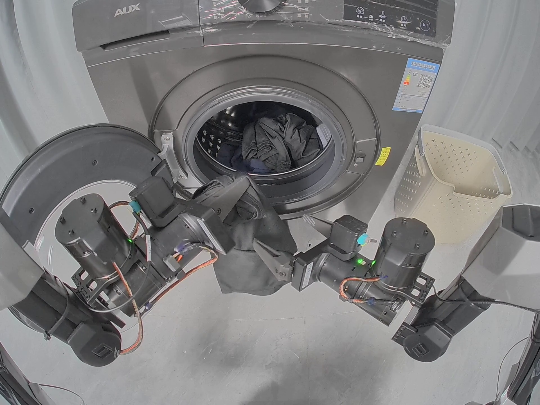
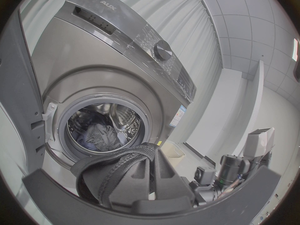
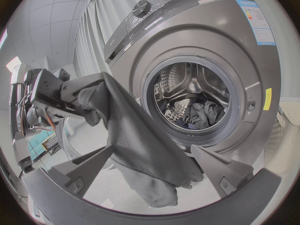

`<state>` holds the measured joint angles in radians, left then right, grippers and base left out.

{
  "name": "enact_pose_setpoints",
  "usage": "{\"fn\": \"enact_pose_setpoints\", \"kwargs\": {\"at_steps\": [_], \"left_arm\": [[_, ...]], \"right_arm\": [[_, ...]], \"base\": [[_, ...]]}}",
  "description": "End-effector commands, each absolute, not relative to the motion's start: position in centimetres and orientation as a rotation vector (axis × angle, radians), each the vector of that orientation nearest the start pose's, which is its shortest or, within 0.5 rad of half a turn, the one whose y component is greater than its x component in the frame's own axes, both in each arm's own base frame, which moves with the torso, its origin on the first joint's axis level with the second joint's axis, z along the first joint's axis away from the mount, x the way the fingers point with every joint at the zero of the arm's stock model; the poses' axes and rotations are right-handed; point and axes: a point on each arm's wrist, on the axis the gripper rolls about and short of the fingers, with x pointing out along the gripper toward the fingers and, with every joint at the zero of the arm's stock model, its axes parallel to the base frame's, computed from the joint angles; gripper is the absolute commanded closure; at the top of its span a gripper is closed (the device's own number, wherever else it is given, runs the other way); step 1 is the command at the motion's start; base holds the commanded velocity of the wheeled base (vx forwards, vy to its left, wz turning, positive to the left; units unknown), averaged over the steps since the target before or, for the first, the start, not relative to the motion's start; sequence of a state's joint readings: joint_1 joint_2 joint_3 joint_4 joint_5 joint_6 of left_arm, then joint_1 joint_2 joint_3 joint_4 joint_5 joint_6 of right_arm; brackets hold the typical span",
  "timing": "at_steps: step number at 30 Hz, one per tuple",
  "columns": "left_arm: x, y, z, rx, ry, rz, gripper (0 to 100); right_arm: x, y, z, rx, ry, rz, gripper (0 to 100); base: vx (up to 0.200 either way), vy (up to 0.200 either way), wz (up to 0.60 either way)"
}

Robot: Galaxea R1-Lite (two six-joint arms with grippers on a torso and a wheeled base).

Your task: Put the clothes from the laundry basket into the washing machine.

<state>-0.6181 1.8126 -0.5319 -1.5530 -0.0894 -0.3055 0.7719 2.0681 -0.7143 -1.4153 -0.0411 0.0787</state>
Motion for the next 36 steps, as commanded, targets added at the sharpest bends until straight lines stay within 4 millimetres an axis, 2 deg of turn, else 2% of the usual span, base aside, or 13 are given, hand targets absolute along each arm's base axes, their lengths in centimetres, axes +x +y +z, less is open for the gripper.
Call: {"fn": "enact_pose_setpoints", "kwargs": {"at_steps": [1, 5, 10, 13, 14, 18, 24, 28, 36], "left_arm": [[24.6, -17.7, 17.2, -0.37, -0.17, -0.705, 100], [25.1, -17.8, 16.9, -0.369, -0.169, -0.688, 100], [25.5, -18.0, 17.3, -0.377, -0.187, -0.687, 100], [25.5, -18.1, 17.3, -0.378, -0.188, -0.689, 100], [25.5, -18.1, 17.3, -0.38, -0.189, -0.689, 100], [25.5, -18.1, 17.4, -0.38, -0.191, -0.69, 100], [25.6, -18.0, 17.3, -0.38, -0.186, -0.685, 100], [25.8, -17.8, 17.3, -0.379, -0.189, -0.676, 100], [25.8, -17.7, 17.3, -0.379, -0.189, -0.673, 100]], "right_arm": [[25.7, 26.4, 11.0, 0.104, -0.036, 0.764, 0], [26.0, 27.8, 11.4, 0.118, -0.07, 0.788, 0], [26.9, 28.2, 12.3, 0.131, -0.103, 0.78, 0], [27.7, 28.5, 11.9, 0.119, -0.101, 0.77, 0], [28.6, 28.5, 11.6, 0.109, -0.105, 0.754, 0], [30.1, 29.2, 11.7, 0.123, -0.141, 0.739, 0], [30.6, 29.7, 11.6, 0.125, -0.134, 0.725, 0], [31.4, 28.3, 10.9, 0.107, -0.103, 0.687, 0], [33.2, 24.3, 9.8, 0.077, -0.053, 0.587, 0]], "base": [[0.0, 0.0, 0.0], [0.0, 0.0, 0.0], [0.0, 0.0, 0.0], [0.0, 0.0, 0.0], [0.0, 0.0, 0.0], [0.0, 0.0, 0.0], [0.0, 0.0, 0.0], [0.0, 0.0, 0.0], [0.0, 0.0, 0.0]]}}
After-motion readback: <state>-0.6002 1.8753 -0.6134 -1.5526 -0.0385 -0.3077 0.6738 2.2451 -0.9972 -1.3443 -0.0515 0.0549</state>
